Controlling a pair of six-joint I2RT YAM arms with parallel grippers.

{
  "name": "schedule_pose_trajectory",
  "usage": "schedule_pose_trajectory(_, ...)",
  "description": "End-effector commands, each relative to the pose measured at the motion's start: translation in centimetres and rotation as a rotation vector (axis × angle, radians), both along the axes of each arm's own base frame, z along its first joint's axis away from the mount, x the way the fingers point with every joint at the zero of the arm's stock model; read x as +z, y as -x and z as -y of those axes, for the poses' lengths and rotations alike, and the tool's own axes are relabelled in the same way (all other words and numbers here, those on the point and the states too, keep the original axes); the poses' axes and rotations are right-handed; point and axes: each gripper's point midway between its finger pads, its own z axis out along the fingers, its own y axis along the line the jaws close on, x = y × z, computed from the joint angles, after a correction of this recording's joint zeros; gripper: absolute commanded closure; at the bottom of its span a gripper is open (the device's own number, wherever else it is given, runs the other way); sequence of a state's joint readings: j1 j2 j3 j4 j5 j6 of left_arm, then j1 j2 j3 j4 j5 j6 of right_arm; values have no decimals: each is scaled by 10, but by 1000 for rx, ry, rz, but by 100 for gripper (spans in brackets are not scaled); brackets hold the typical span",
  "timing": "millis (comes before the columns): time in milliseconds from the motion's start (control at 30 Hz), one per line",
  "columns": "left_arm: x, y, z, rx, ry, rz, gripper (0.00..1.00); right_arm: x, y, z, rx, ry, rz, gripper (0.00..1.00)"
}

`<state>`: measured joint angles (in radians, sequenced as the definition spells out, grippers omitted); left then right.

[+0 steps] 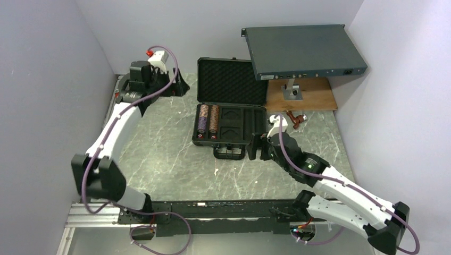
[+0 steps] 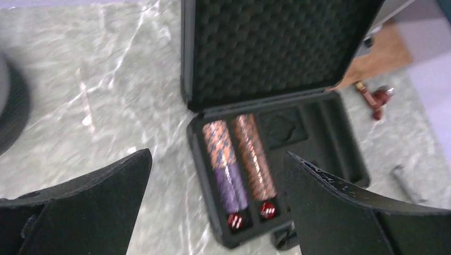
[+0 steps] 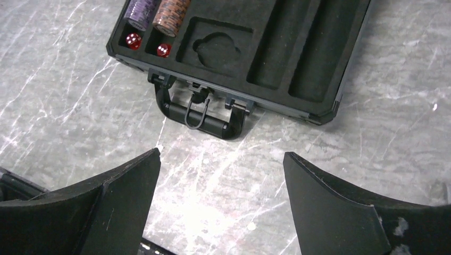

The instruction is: Pack up texas hold em set

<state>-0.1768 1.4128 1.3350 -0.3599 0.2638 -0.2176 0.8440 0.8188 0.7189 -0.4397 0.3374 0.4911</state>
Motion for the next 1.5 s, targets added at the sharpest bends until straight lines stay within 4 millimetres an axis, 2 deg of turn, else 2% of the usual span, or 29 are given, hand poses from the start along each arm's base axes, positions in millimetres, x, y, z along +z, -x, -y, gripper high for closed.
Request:
schedule_pose_trajectory(0, 32, -41, 21, -212, 289, 63, 1, -2, 11, 9, -28, -64, -12, 12)
schedule_pose_trajectory(133, 45, -77, 6, -293, 479, 119, 1, -1, 19, 2, 3, -127, -33, 12)
schedule_pose_trajectory(267, 45, -110, -8, -297, 547, 149, 1, -3, 21, -1, 16, -135, -48, 12)
schedule_pose_trajectory(400, 41, -136, -15, -293, 578, 159, 2, -7, 20, 5, -1, -104, -45, 12)
schedule_pose_trajectory(600, 27, -160, -19, -301, 612, 180, 3, -8, 23, 5, 11, -116, -39, 12)
schedule_pose_trajectory(800, 25, -174, -13, -384, 678, 217, 0, -13, 25, 5, 22, -109, -48, 12)
schedule_pose_trajectory(967, 6, -193, -17, -298, 706, 201, 0, -16, 24, 3, 26, -101, -54, 12)
schedule_pose_trajectory(1033, -2, -200, -13, -270, 708, 192, 5, -17, 24, 2, 28, -101, -55, 12)
schedule_pose_trajectory(1300, -34, -217, 19, -259, 820, 117, 6, -18, 24, 2, 30, -96, -59, 12)
schedule_pose_trajectory(1400, -41, -224, 19, -246, 849, 118, 8, -18, 24, 2, 33, -94, -62, 12)
schedule_pose_trajectory(1467, -44, -225, 36, -265, 848, 112, 9, -19, 24, 2, 34, -93, -64, 12)
